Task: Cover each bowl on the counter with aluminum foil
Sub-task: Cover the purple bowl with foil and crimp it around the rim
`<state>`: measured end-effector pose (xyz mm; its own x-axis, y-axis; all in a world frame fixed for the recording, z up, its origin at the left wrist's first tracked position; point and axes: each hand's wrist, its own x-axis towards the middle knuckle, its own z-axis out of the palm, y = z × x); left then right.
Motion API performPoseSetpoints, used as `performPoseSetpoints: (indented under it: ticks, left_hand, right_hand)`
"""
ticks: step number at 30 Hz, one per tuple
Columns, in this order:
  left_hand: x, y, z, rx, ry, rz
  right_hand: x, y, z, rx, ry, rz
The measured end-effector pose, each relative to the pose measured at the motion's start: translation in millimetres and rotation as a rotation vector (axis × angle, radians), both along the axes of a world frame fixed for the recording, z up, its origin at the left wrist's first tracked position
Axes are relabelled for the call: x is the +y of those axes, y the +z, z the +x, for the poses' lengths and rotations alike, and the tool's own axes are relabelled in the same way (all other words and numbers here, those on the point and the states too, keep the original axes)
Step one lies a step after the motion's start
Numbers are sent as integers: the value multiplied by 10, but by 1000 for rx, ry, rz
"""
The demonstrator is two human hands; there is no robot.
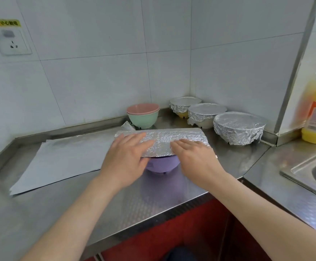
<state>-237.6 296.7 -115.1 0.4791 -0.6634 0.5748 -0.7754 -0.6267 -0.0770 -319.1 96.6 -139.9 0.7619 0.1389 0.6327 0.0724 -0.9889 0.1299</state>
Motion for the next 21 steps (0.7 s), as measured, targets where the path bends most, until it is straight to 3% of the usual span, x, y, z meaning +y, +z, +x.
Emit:
performPoseSetpoints:
  ticks: [5, 8, 14, 21]
  left_hand:
    - [112, -82, 68, 22, -119, -15]
    - [115, -170, 84, -87, -178, -66]
    - [102, -254, 96, -248, -205, -134]
    - [86, -268, 113, -243, -183, -76]
  right_hand:
    - [-36, -97, -4, 0, 77, -43]
    - [-62, -142, 32, 3, 72, -62]
    - [-98, -126, 9, -206, 151, -83]
    - [-141, -170, 33, -302, 184, -115]
